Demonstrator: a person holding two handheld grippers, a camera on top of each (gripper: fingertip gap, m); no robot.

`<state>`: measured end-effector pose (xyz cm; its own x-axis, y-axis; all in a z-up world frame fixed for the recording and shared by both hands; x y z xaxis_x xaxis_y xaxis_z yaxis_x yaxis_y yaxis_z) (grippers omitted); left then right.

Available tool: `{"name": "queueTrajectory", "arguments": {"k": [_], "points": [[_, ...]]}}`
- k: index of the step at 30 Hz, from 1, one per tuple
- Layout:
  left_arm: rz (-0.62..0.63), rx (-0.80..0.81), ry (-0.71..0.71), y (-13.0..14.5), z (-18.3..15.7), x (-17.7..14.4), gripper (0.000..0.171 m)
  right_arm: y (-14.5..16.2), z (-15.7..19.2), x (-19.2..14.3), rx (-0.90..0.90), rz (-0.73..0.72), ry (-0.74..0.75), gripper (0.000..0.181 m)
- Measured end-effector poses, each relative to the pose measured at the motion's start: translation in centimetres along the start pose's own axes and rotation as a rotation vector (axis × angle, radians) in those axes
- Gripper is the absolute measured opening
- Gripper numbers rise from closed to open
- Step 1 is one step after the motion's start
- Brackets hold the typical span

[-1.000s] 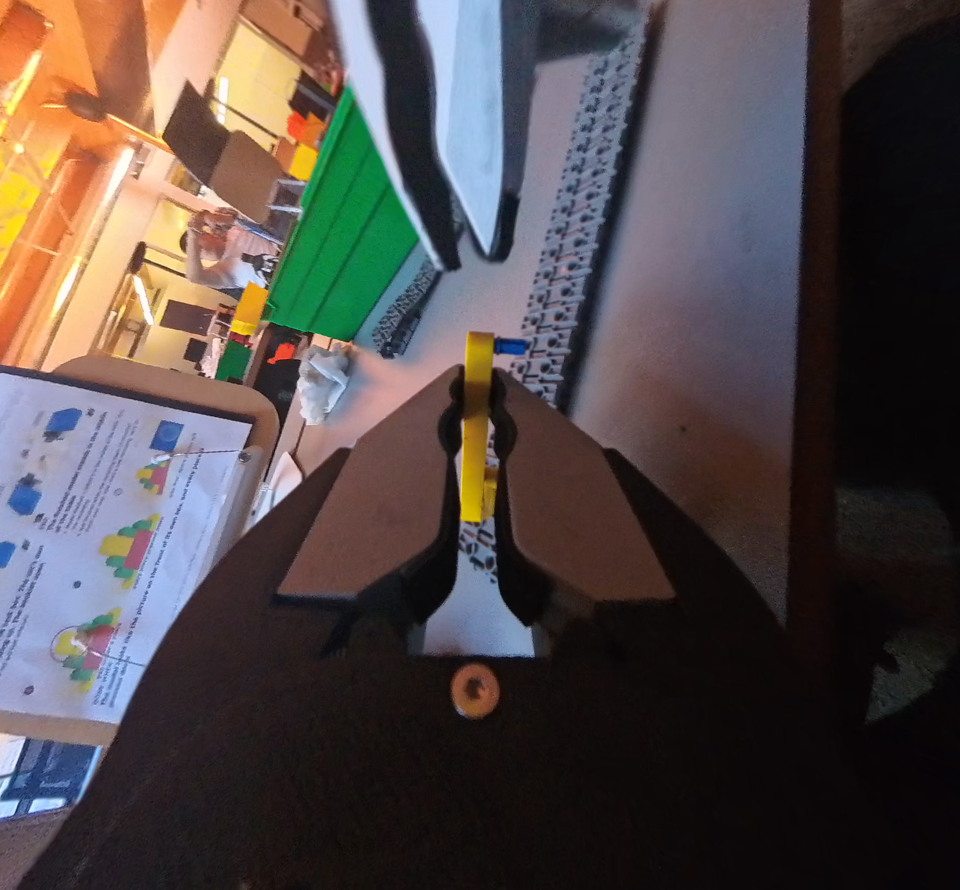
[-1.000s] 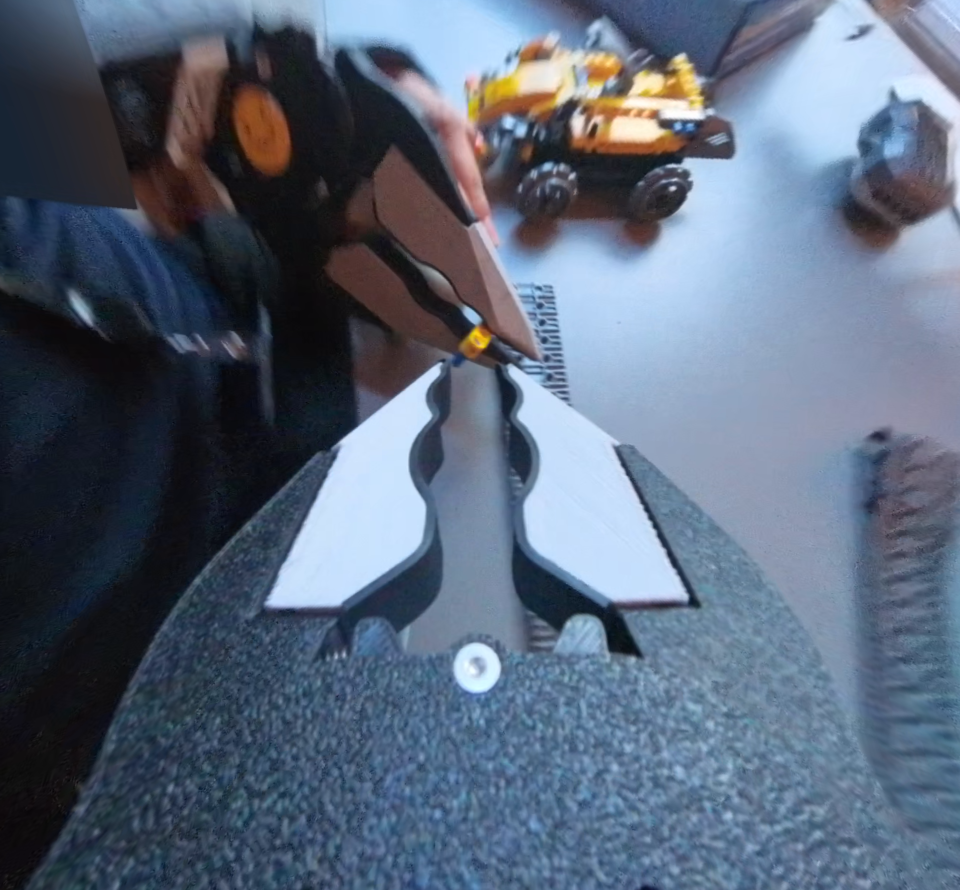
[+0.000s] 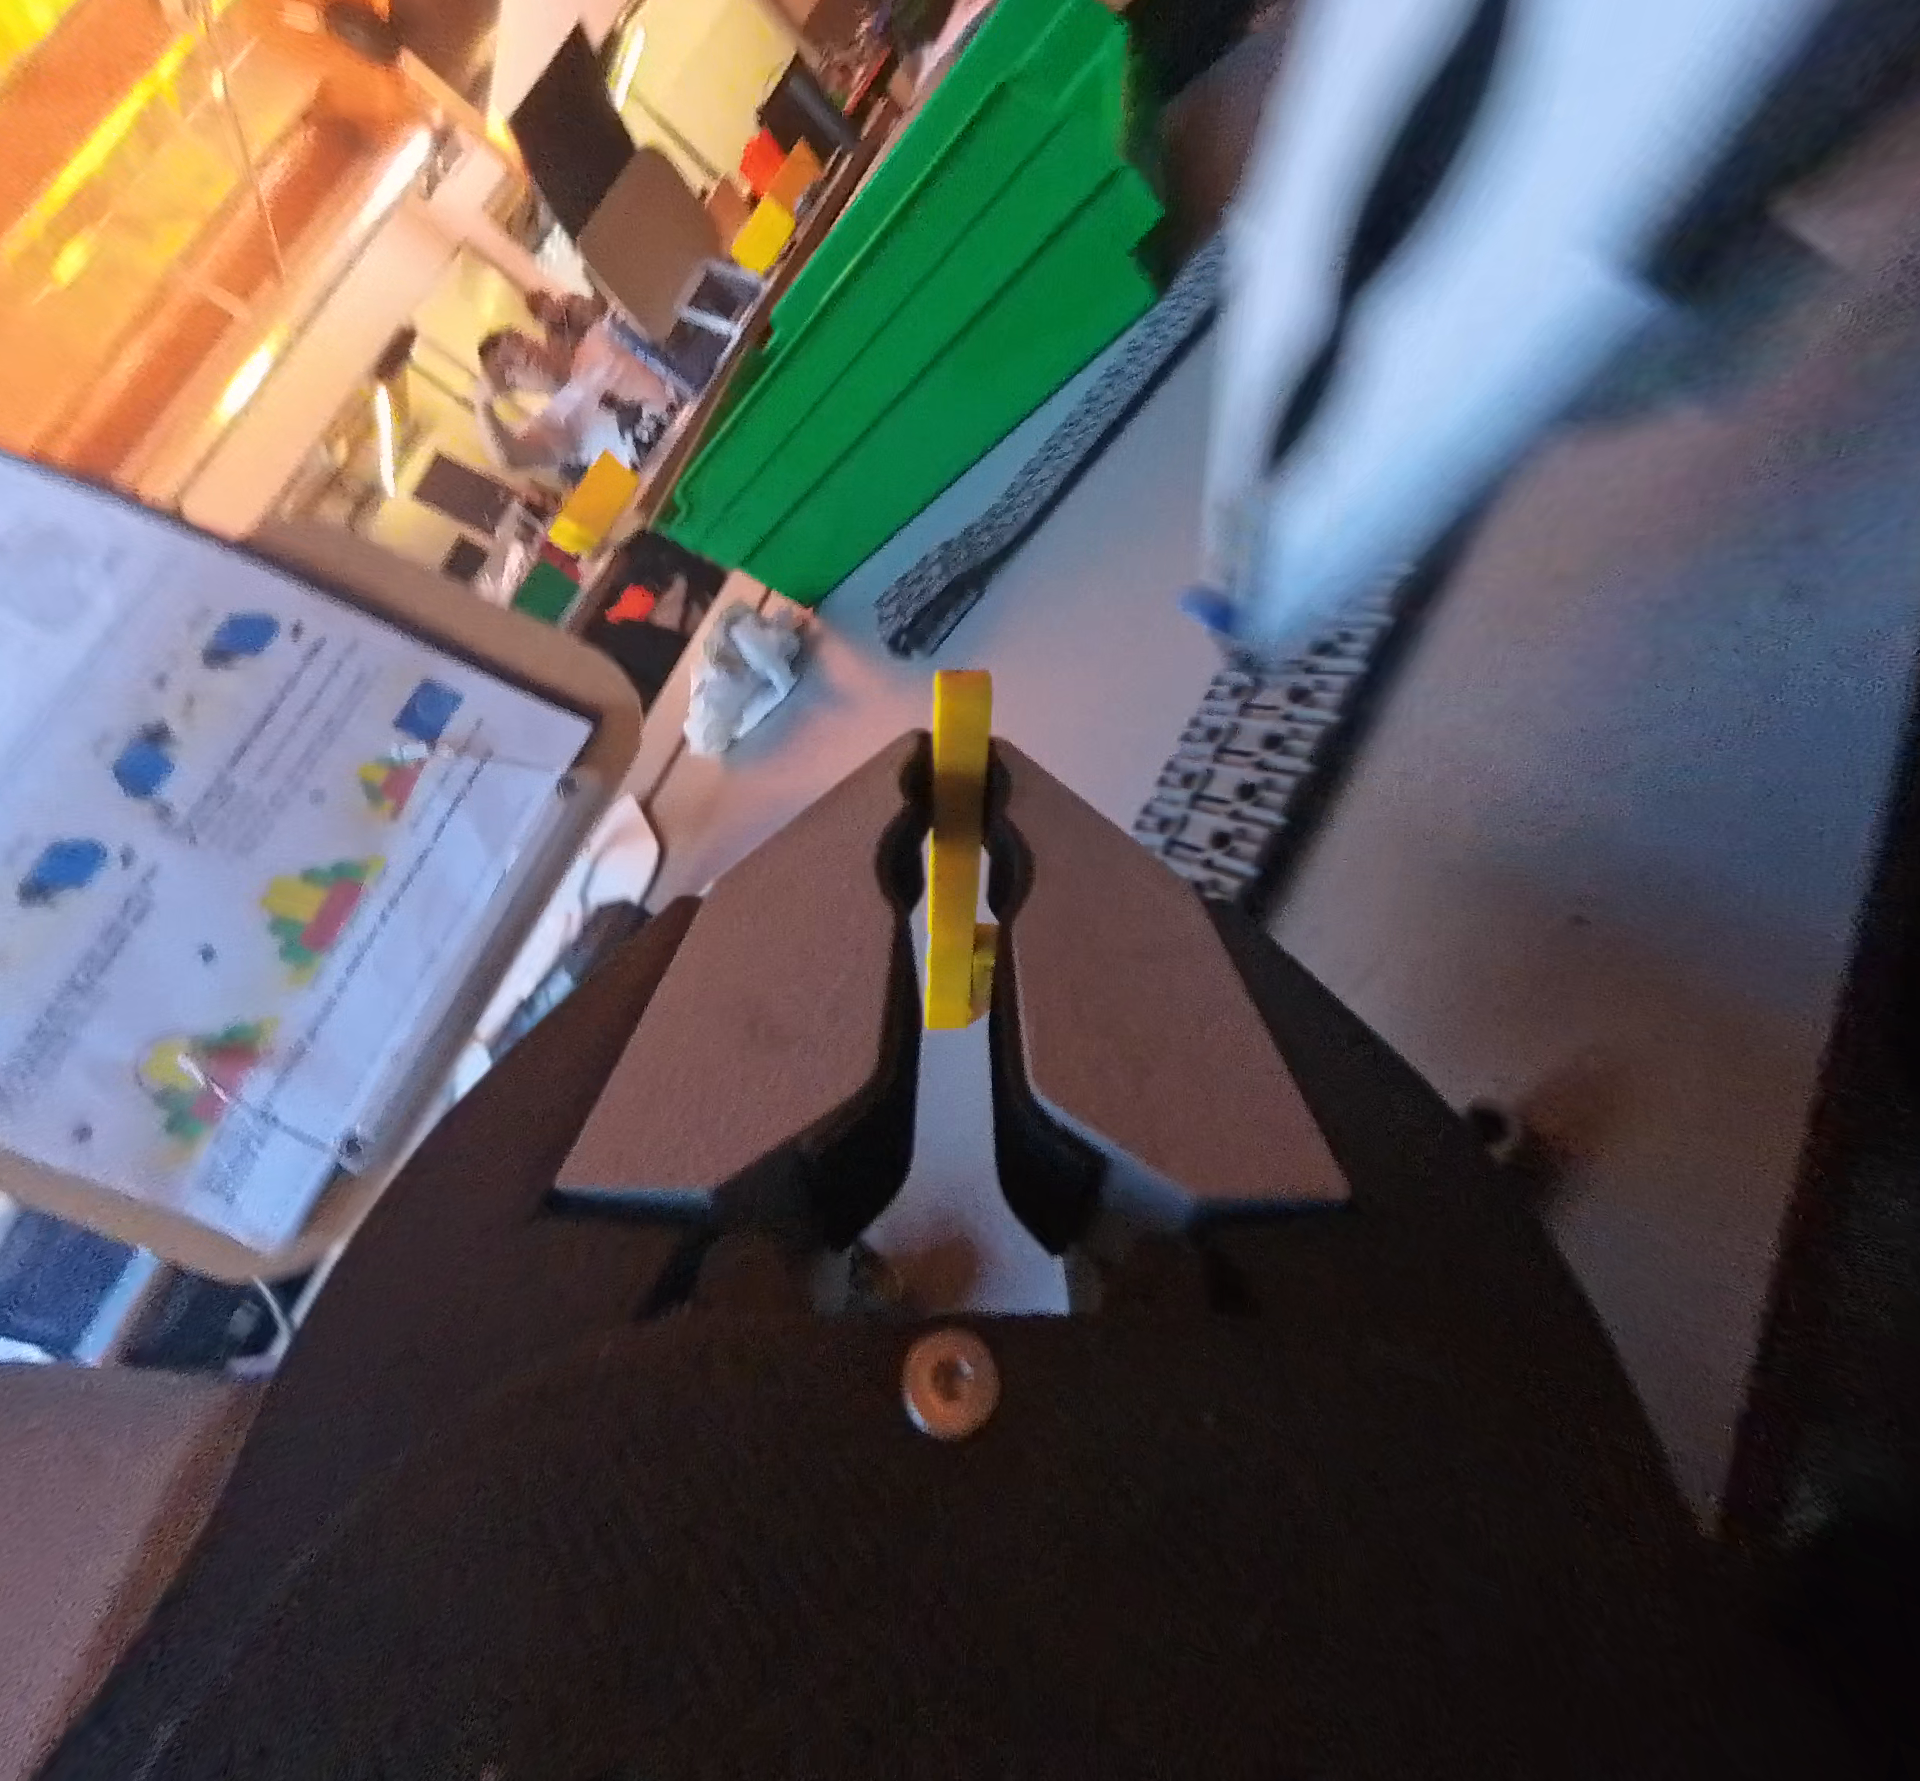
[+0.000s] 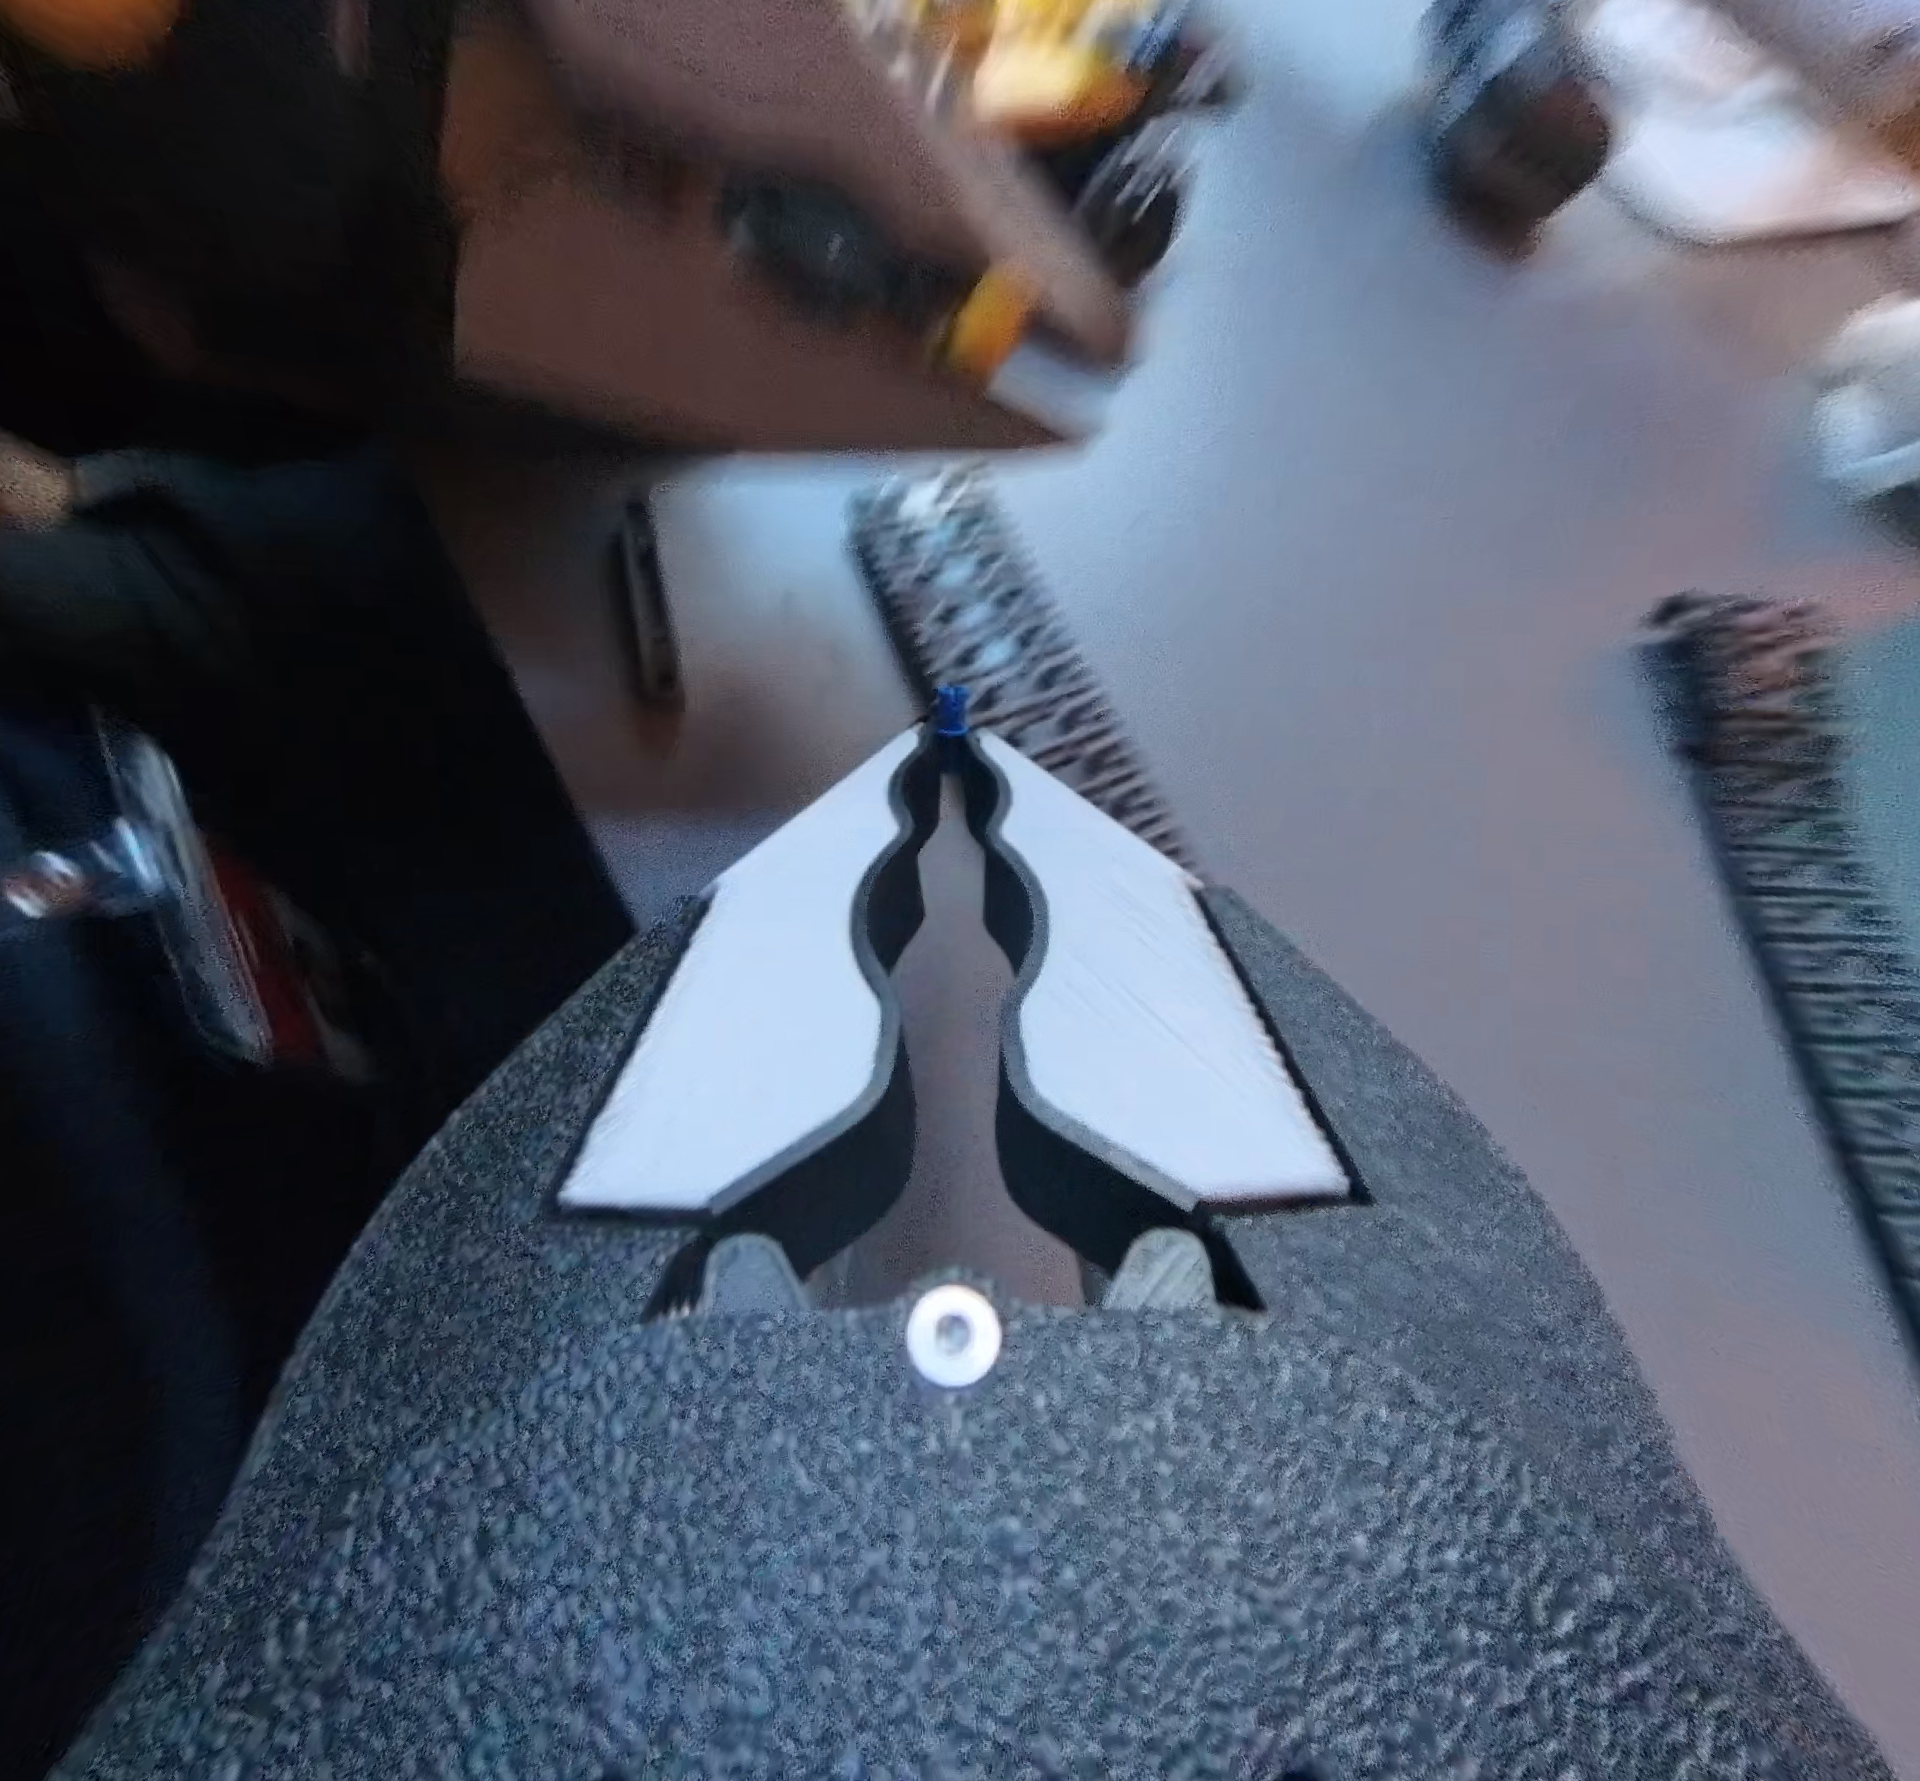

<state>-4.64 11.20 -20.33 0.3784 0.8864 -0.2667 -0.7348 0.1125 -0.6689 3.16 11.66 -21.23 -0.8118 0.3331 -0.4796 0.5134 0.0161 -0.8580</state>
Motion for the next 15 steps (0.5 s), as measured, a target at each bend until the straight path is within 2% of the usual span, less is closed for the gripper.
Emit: {"name": "queueTrajectory", "arguments": {"k": [2, 5, 9, 12, 15], "points": [[0.004, 0.121, -0.013, -0.4, -1.0, 0.2, 0.005, -1.9, -2.7, -1.9, 0.098, -0.101, 0.036, 0.0], [-0.008, 0.129, 0.014, -0.5, -1.4, 0.3, 0.006, -2.0, -7.9, -3.8, 0.06, -0.069, 0.203, 0.001], [-0.017, 0.134, 0.017, -0.5, -1.3, 0.3, 0.005, -2.5, -17.8, -7.1, 0.026, -0.033, 0.486, 0.001], [-0.017, 0.15, 0.014, -0.5, -1.4, 0.3, 0.006, -2.7, -24.7, -8.3, 0.077, -0.016, 0.575, 0.001], [-0.008, 0.172, 0.015, -0.4, -1.5, 0.4, 0.006, -0.4, -29.0, -6.5, 0.129, 0.147, 0.531, 0.002]]}}
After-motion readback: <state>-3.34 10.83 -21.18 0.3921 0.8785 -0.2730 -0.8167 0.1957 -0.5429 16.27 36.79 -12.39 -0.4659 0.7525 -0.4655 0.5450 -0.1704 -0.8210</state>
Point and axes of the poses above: each gripper's, where its closed fingertips meet, x out along the fingers, y out of its underside, z = x × y across the jaws, the point moved 4 cm from there along -x, back along the fingers, and after that the axes turned 6 degrees about y, right-handed, at the moved point
